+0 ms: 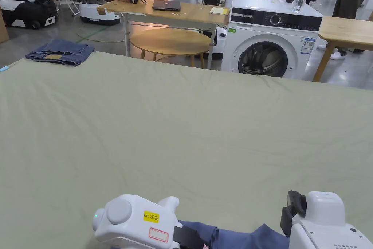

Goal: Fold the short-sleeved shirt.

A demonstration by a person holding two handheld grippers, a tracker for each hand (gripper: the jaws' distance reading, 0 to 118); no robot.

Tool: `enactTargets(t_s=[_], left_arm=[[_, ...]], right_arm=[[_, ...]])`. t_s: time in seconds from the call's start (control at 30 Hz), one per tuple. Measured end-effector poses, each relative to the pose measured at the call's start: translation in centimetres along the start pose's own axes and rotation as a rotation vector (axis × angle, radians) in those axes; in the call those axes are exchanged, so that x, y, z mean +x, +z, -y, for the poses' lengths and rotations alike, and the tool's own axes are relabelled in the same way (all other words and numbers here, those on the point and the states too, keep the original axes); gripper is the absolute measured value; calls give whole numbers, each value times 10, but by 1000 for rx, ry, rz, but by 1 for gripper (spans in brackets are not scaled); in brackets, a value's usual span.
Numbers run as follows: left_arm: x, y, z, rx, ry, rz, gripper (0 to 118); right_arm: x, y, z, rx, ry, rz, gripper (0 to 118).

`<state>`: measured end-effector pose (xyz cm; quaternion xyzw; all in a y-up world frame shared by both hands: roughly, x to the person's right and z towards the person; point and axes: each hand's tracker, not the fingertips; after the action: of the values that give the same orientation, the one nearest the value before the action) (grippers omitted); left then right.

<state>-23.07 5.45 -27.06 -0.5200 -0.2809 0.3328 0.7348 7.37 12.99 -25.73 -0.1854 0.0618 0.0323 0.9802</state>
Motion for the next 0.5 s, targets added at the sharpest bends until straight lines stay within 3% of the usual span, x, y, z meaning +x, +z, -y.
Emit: enactTargets(t_s=[0.17, 0.5], left_arm=[[-10, -23, 1, -7, 25, -42, 0], [0, 13, -3, 59, 28, 42, 0]], right_arm=[[2, 1, 1, -5, -5, 4, 0], [2, 1, 0, -1, -4, 1, 0]])
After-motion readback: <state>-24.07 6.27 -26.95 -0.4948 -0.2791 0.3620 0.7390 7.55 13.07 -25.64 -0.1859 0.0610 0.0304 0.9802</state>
